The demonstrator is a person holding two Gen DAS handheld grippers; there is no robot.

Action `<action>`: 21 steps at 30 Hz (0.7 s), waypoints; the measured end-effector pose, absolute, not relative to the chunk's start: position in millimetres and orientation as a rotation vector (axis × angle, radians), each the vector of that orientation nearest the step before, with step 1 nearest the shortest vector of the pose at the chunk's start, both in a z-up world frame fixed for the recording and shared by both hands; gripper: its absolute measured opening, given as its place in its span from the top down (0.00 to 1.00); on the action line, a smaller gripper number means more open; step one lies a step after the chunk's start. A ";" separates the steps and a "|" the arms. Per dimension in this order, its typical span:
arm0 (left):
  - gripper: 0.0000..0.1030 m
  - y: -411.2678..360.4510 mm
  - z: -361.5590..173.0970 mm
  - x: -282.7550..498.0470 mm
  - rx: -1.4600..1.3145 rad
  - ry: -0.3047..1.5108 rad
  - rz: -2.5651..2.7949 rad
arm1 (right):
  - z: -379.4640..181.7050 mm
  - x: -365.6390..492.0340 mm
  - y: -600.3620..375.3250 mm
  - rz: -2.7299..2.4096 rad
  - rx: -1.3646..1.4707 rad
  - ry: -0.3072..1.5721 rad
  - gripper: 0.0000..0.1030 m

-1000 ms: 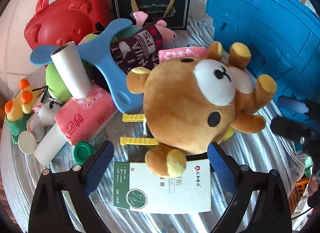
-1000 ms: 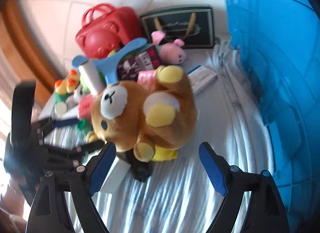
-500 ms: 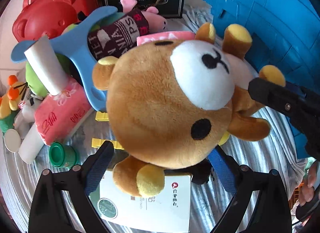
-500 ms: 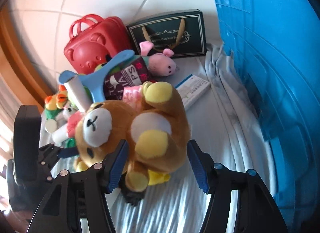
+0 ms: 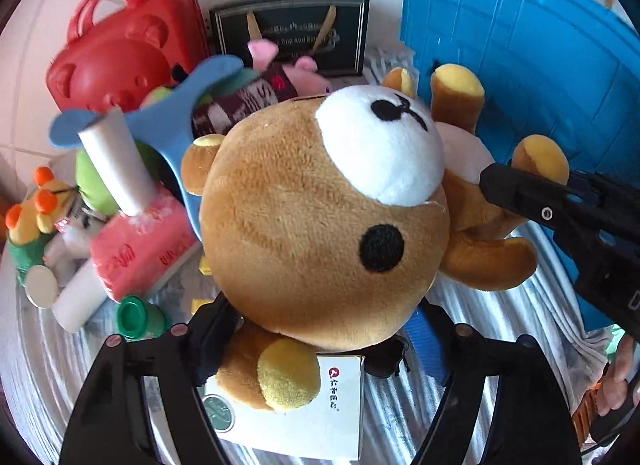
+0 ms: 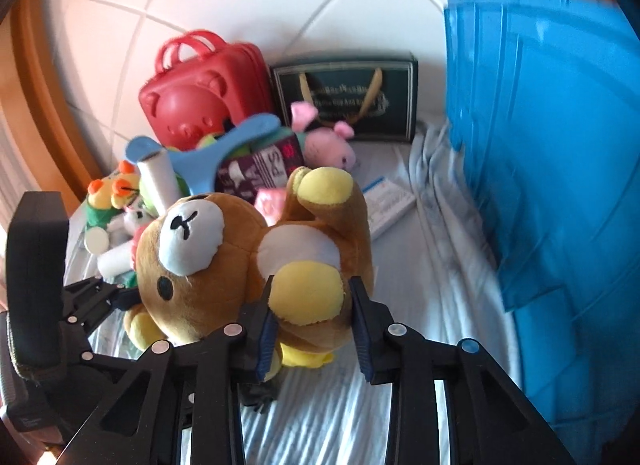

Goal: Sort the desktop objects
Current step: 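Carry the teddy bear into the blue crate and open both tools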

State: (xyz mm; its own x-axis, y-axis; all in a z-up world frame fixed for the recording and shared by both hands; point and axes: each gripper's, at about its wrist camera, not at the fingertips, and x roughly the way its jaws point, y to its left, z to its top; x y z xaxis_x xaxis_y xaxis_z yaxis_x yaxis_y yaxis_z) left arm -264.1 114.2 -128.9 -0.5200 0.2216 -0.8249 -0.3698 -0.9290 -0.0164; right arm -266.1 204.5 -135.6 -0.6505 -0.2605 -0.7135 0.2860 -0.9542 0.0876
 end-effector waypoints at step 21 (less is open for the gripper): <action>0.25 191.0 81.2 -181.8 -0.742 0.185 2.532 | 84.6 -153.3 285.5 -2.909 0.585 0.104 0.69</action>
State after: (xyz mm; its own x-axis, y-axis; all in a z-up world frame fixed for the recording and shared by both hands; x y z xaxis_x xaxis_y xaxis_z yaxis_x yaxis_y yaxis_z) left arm -181.8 191.0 81.2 -0.7313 0.4193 -0.5379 -0.4931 -0.8700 -0.0078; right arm -153.3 285.5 84.6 -0.9080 -0.1546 -0.3894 0.1819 -0.9827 -0.0340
